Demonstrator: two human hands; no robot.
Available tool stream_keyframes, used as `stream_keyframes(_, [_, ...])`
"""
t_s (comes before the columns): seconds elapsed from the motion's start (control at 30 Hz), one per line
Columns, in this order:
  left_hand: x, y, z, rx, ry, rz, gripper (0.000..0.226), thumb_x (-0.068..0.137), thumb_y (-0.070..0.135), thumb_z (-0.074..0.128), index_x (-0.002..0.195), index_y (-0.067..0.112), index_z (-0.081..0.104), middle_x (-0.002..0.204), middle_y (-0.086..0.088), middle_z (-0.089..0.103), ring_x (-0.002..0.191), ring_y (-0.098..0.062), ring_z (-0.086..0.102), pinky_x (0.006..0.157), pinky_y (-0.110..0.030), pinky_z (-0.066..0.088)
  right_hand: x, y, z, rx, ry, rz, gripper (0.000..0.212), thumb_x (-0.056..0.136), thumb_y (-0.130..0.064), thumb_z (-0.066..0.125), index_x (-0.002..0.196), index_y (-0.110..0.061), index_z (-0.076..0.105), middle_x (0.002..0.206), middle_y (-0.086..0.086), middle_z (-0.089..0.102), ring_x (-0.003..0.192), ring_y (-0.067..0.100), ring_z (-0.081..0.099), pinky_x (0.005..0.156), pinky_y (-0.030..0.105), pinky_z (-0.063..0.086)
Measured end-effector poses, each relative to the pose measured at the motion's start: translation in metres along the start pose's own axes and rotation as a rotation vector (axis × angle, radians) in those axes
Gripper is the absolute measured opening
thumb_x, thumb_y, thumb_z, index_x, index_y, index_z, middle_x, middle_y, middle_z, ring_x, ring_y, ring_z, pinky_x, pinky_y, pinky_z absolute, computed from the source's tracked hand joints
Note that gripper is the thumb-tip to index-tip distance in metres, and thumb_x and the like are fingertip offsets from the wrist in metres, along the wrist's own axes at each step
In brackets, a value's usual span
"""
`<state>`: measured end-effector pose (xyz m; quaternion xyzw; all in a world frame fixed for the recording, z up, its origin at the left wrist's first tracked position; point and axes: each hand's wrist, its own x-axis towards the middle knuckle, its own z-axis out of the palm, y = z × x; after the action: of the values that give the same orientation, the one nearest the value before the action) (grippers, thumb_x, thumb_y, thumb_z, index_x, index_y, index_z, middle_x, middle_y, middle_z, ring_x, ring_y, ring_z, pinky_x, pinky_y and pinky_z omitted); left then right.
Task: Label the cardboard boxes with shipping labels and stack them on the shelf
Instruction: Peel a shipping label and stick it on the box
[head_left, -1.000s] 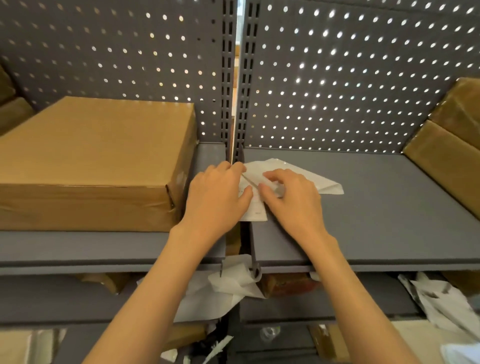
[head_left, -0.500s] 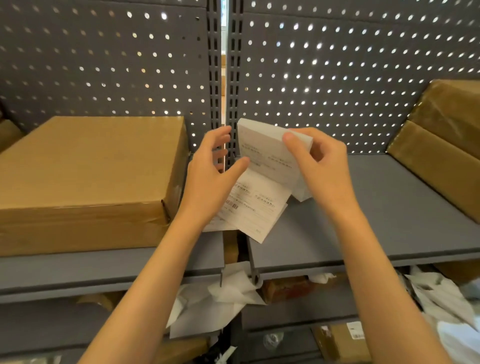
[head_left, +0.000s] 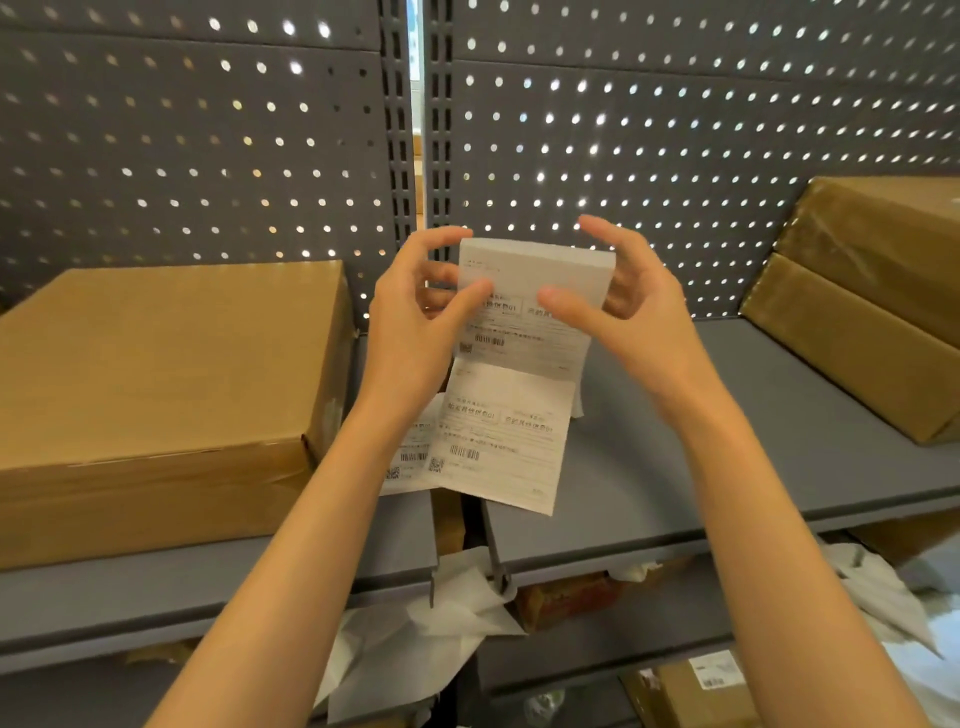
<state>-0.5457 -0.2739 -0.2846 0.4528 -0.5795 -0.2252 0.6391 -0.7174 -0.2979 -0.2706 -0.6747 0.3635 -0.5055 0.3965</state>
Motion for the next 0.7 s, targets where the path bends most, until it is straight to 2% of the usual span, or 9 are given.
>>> stream_keyframes(0.07, [0.003, -0.002, 0.000, 0.010, 0.004, 0.004, 0.021, 0.088, 0.010, 0.062, 0.106, 0.017, 0.055, 0.086, 0.004, 0.061, 0.073, 0.000, 0.062, 0.064, -0.021, 0.055, 0.004, 0.004, -0.001, 0.004, -0.023, -0.007, 0.068, 0.076, -0.009, 0.076, 0.134, -0.023, 0.044, 0.113, -0.009, 0.063, 0.100, 0.004, 0.065, 0.083, 0.020, 0.052])
stream_keyframes(0.13, [0.007, -0.005, 0.000, 0.014, 0.009, 0.004, 0.015, 0.088, 0.012, 0.062, 0.101, 0.016, 0.056, 0.090, 0.002, 0.063, 0.077, -0.001, 0.062, 0.066, -0.021, 0.055, 0.007, 0.008, -0.001, 0.018, -0.039, -0.002, 0.066, 0.075, -0.004, 0.075, 0.132, -0.022, 0.046, 0.108, -0.010, 0.065, 0.096, 0.002, 0.065, 0.080, 0.019, 0.052])
stream_keyframes(0.23, [0.010, -0.009, 0.000, 0.034, 0.005, -0.001, 0.007, 0.089, 0.016, 0.062, 0.092, 0.018, 0.056, 0.095, -0.001, 0.064, 0.084, -0.007, 0.062, 0.068, -0.019, 0.052, 0.010, 0.014, -0.001, 0.063, -0.027, 0.021, 0.052, 0.079, 0.000, 0.071, 0.125, -0.017, 0.053, 0.101, -0.005, 0.068, 0.088, 0.000, 0.066, 0.072, 0.015, 0.051])
stream_keyframes(0.33, [0.012, -0.012, 0.001, 0.055, 0.012, 0.001, 0.008, 0.089, 0.018, 0.062, 0.085, 0.022, 0.057, 0.092, 0.001, 0.065, 0.083, -0.008, 0.061, 0.067, -0.018, 0.052, 0.012, 0.020, 0.000, 0.059, -0.015, 0.009, 0.039, 0.082, -0.003, 0.069, 0.118, -0.009, 0.060, 0.100, -0.003, 0.070, 0.088, 0.002, 0.067, 0.072, 0.015, 0.051])
stream_keyframes(0.4, [0.013, -0.013, 0.001, 0.064, 0.023, 0.004, 0.005, 0.088, 0.019, 0.063, 0.090, 0.020, 0.058, 0.094, 0.001, 0.064, 0.083, -0.008, 0.061, 0.068, -0.020, 0.053, 0.013, 0.022, 0.000, 0.070, -0.014, 0.008, 0.033, 0.083, -0.005, 0.069, 0.115, -0.008, 0.062, 0.102, -0.001, 0.071, 0.090, 0.006, 0.068, 0.073, 0.015, 0.051])
stream_keyframes(0.53, [0.016, -0.013, 0.002, 0.062, 0.059, 0.015, 0.013, 0.087, 0.017, 0.064, 0.099, 0.017, 0.058, 0.093, 0.005, 0.061, 0.073, 0.003, 0.056, 0.065, -0.018, 0.050, 0.015, 0.024, 0.000, 0.089, -0.002, 0.003, 0.031, 0.082, -0.006, 0.069, 0.112, -0.010, 0.064, 0.102, -0.001, 0.072, 0.092, 0.010, 0.069, 0.074, 0.017, 0.052])
stream_keyframes(0.7, [0.019, -0.014, 0.003, 0.049, 0.052, 0.011, 0.015, 0.087, 0.017, 0.065, 0.101, 0.016, 0.059, 0.090, 0.003, 0.060, 0.074, 0.000, 0.056, 0.064, -0.015, 0.049, 0.017, 0.026, -0.001, 0.103, 0.019, 0.003, 0.029, 0.080, -0.005, 0.071, 0.107, -0.012, 0.064, 0.098, -0.002, 0.072, 0.091, 0.011, 0.070, 0.073, 0.020, 0.054])
